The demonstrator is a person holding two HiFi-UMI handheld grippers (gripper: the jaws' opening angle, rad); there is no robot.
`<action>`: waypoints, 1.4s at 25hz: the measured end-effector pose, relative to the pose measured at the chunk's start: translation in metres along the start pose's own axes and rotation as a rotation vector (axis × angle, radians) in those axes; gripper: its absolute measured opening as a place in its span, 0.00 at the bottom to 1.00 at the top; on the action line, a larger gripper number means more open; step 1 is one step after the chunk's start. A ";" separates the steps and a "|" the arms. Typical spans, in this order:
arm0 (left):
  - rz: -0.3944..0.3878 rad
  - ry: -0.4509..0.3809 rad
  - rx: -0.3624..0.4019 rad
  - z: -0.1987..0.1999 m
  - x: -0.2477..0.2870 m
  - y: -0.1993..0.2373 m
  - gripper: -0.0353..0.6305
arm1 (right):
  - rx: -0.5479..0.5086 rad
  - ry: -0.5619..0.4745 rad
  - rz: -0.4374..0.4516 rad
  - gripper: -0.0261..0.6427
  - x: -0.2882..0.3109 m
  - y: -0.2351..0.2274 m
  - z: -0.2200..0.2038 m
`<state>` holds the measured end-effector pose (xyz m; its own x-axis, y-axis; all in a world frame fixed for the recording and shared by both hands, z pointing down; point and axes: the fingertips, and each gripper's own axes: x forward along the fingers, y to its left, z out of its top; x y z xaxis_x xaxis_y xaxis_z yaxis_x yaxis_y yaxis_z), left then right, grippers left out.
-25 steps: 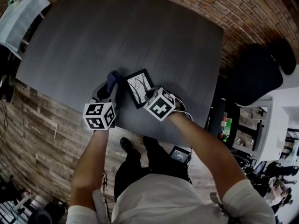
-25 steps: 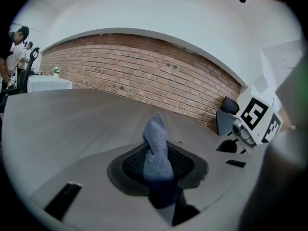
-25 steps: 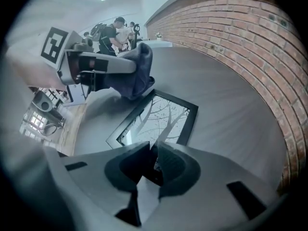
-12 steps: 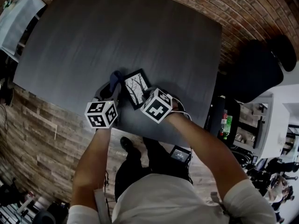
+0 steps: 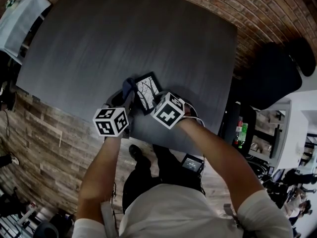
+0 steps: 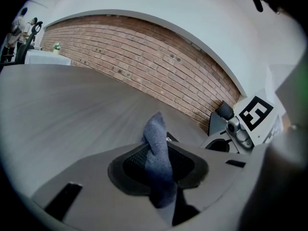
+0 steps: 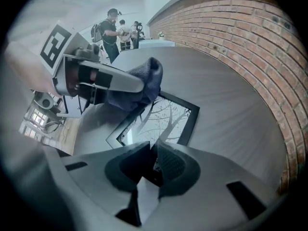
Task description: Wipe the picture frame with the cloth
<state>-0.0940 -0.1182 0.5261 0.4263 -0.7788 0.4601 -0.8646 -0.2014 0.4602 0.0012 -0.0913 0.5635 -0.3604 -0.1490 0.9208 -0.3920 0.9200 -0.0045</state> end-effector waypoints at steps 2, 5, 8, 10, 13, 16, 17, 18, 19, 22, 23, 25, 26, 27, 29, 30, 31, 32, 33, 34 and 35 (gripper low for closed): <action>-0.008 0.010 -0.011 -0.003 -0.001 -0.002 0.19 | 0.001 -0.001 0.000 0.12 0.000 0.000 0.000; -0.020 0.025 -0.028 -0.008 -0.003 -0.006 0.19 | 0.001 -0.003 -0.002 0.12 0.000 0.000 0.000; -0.029 0.043 -0.035 -0.012 -0.004 -0.010 0.19 | 0.000 -0.002 -0.002 0.12 0.000 0.000 0.000; -0.036 0.053 -0.038 -0.015 -0.005 -0.013 0.19 | 0.001 -0.005 -0.005 0.12 0.000 -0.001 0.001; -0.049 0.065 -0.045 -0.020 -0.008 -0.018 0.19 | -0.001 -0.009 -0.007 0.12 0.001 -0.001 0.002; -0.059 0.073 -0.053 -0.025 -0.011 -0.023 0.19 | 0.000 -0.007 -0.008 0.12 0.001 -0.001 0.002; -0.062 0.076 -0.056 -0.027 -0.012 -0.025 0.19 | 0.000 -0.007 -0.008 0.12 0.001 -0.001 0.002; -0.065 0.080 -0.058 -0.029 -0.013 -0.027 0.19 | 0.000 -0.006 -0.008 0.12 0.001 -0.001 0.002; -0.068 0.083 -0.061 -0.031 -0.014 -0.029 0.19 | 0.000 -0.006 -0.008 0.12 0.000 -0.001 0.002; -0.078 0.092 -0.067 -0.039 -0.017 -0.036 0.19 | 0.002 -0.009 -0.012 0.12 0.000 -0.001 0.002; -0.082 0.094 -0.069 -0.041 -0.019 -0.038 0.19 | 0.004 -0.010 -0.013 0.12 0.001 0.000 0.002; -0.088 0.097 -0.076 -0.045 -0.021 -0.043 0.19 | 0.006 -0.011 -0.015 0.12 0.001 0.000 0.003; -0.090 0.098 -0.079 -0.047 -0.023 -0.045 0.19 | 0.008 -0.011 -0.015 0.12 0.001 0.000 0.003; -0.092 0.100 -0.083 -0.049 -0.024 -0.047 0.19 | 0.009 -0.011 -0.015 0.12 0.001 -0.001 0.003; -0.095 0.104 -0.092 -0.052 -0.026 -0.051 0.19 | 0.011 -0.011 -0.016 0.12 0.000 0.000 0.003; -0.097 0.105 -0.095 -0.055 -0.028 -0.053 0.19 | 0.011 -0.011 -0.016 0.12 0.000 0.000 0.002; -0.100 0.106 -0.098 -0.057 -0.029 -0.056 0.19 | 0.012 -0.011 -0.017 0.12 0.000 0.000 0.002; -0.102 0.107 -0.099 -0.059 -0.030 -0.058 0.19 | 0.013 -0.012 -0.018 0.12 0.000 0.000 0.002; -0.104 0.109 -0.101 -0.061 -0.031 -0.060 0.19 | 0.015 -0.012 -0.018 0.12 0.000 0.000 0.002; -0.108 0.112 -0.103 -0.063 -0.032 -0.062 0.19 | 0.016 -0.013 -0.019 0.12 0.000 -0.001 0.002; -0.111 0.114 -0.106 -0.064 -0.033 -0.064 0.19 | 0.018 -0.014 -0.020 0.12 0.000 -0.001 0.002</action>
<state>-0.0354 -0.0414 0.5305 0.5505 -0.6814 0.4823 -0.7801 -0.2141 0.5879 -0.0001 -0.0927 0.5627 -0.3641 -0.1722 0.9153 -0.4144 0.9101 0.0064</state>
